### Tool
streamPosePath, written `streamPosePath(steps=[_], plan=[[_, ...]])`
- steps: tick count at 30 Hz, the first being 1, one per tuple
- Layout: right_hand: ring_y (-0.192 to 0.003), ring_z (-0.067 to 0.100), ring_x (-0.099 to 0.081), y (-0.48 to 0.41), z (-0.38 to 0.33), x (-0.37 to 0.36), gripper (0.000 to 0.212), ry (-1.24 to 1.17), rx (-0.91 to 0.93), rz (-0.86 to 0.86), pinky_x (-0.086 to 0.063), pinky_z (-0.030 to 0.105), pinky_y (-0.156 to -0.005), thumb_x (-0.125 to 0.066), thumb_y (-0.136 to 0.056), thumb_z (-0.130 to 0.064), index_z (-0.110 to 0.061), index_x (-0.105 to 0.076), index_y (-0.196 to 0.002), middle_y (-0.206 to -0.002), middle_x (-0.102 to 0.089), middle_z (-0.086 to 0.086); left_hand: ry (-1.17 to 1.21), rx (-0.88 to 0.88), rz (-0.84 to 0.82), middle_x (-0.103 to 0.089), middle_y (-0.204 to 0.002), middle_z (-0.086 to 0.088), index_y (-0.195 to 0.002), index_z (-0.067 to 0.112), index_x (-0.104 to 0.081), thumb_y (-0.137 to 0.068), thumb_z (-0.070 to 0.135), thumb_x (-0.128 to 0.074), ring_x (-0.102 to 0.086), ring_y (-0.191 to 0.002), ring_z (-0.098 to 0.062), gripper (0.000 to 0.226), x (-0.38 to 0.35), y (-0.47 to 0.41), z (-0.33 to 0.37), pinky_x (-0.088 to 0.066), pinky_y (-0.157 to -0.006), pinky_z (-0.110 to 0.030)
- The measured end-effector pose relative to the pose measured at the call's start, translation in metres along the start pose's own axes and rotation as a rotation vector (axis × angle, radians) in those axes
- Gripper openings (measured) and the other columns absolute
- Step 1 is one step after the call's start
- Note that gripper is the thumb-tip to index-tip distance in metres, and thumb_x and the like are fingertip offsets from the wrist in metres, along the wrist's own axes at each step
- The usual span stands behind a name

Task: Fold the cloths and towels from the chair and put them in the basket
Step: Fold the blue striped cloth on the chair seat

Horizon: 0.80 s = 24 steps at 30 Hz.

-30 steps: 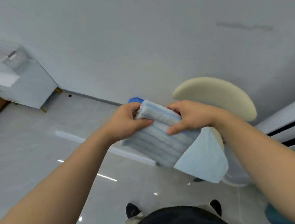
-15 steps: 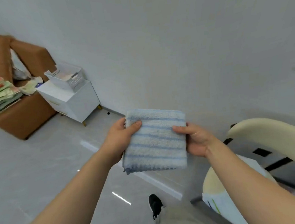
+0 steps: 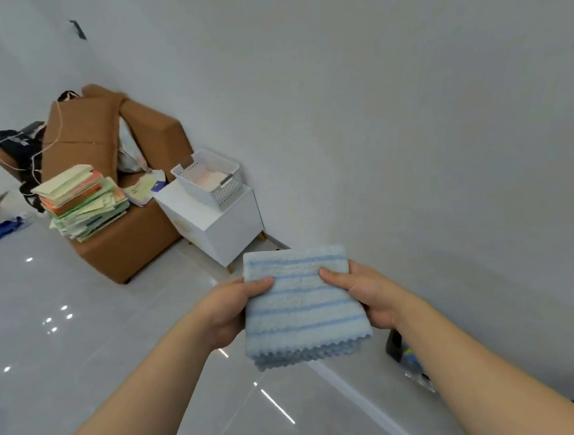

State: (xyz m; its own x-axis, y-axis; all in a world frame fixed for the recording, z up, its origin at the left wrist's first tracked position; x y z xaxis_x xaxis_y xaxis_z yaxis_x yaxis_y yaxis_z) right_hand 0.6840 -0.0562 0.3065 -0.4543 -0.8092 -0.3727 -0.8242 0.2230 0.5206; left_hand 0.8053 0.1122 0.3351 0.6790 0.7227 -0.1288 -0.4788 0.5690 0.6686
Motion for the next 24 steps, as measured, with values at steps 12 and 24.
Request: streamPosePath(steps=[12,24], plan=[[-0.097,0.030,-0.073,-0.256,-0.085,-0.132,0.039,0.077,-0.078,0.086,-0.061,0.043,-0.082,-0.067,-0.093,-0.033,-0.006,-0.063,-0.121,-0.106,-0.075,0.015,0.088,0.026,-0.130,-0.070,-0.121,-0.015,-0.127,0.009,-0.060,-0.087,0.022,-0.067,-0.067,-0.112,-0.032,0.042,0.208,-0.147,0.144,-0.051,-0.100,-0.048],[-0.114,0.032,-0.067,-0.456,-0.151,-0.181,0.048,-0.183,-0.274,0.087,-0.048,0.045,-0.103,-0.071,-0.085,-0.022,0.000,-0.062,-0.126,-0.121,-0.069,0.020,-0.044,0.178,-0.220,-0.069,-0.121,-0.016,-0.133,0.011,-0.054,-0.094,0.017,-0.061,-0.067,-0.111,-0.035,0.041,0.337,-0.327,0.290,-0.052,-0.098,-0.050]])
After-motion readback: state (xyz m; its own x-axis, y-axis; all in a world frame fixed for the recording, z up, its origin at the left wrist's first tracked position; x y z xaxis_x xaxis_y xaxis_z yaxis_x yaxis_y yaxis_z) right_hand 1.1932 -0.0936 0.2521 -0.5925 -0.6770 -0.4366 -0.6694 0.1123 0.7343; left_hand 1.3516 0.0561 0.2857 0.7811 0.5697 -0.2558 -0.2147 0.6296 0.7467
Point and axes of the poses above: each hand's wrist, its own y-axis away from the middle knuckle, its own x-axis out of the back of the hand, z = x × y, the point moved 7 cm from there along -y, towards the middle knuckle
